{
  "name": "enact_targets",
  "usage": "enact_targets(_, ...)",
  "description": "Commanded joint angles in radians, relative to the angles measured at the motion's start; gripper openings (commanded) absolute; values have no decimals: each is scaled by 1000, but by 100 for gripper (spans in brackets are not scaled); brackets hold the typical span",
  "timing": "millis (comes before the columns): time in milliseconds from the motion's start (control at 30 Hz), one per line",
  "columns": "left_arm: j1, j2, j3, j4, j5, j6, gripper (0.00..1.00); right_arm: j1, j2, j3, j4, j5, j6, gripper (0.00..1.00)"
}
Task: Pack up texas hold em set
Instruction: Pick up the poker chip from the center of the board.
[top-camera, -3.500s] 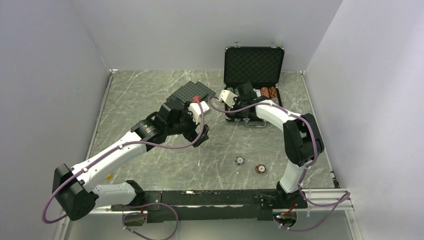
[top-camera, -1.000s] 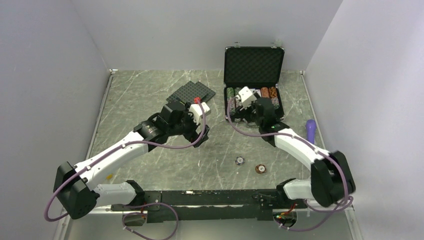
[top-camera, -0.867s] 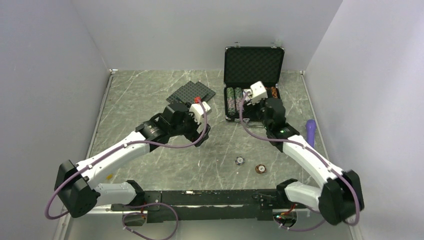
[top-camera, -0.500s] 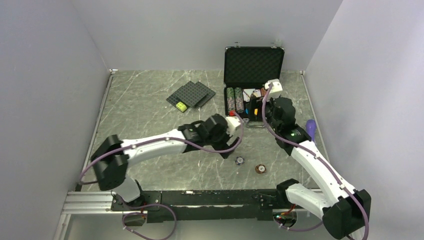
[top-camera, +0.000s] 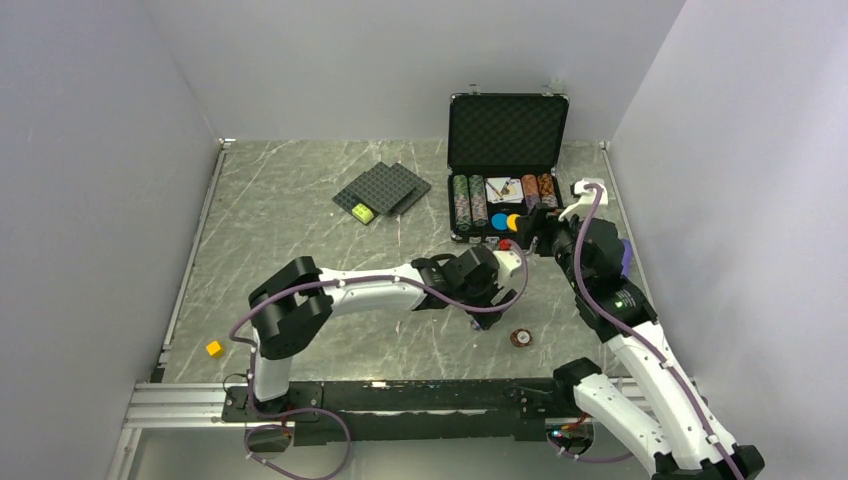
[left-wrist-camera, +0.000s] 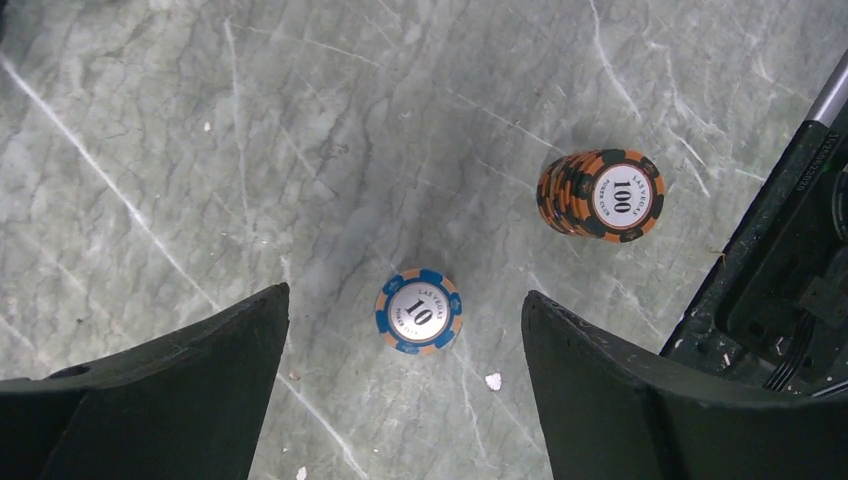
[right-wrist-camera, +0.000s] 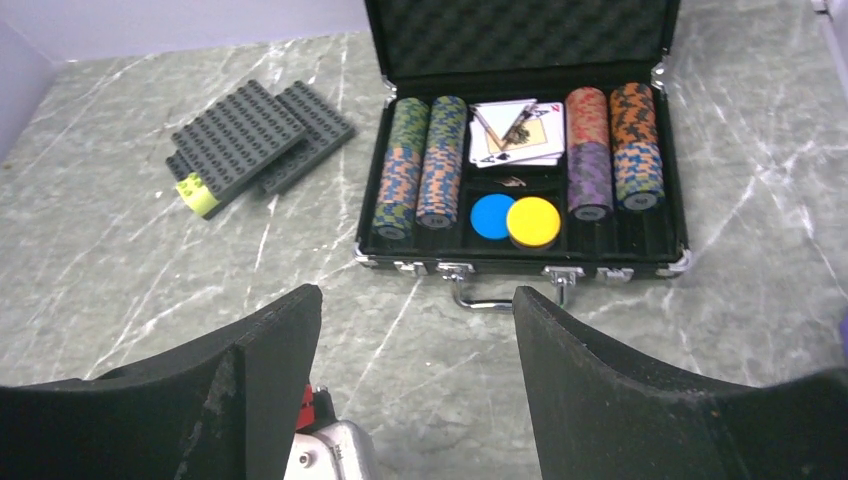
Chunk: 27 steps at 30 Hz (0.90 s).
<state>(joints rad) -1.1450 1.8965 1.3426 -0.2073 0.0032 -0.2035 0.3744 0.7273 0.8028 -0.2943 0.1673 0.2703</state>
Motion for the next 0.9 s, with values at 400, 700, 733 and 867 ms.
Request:
enact_targets(400,-97,103,12,-27,-30,97,79,4,-31,23,7,49,52,75)
enact_targets(700,-99,92,1,-28,-142,100,78,4,-27,12,7,36,57,75)
enact_targets(733,-99,93,6,-32,-150,103,78,4,-25,11,8,32,58,75)
enact_targets(867,-99,88,12,-28,-179,114,78,4,-19,9,11,17,52,75)
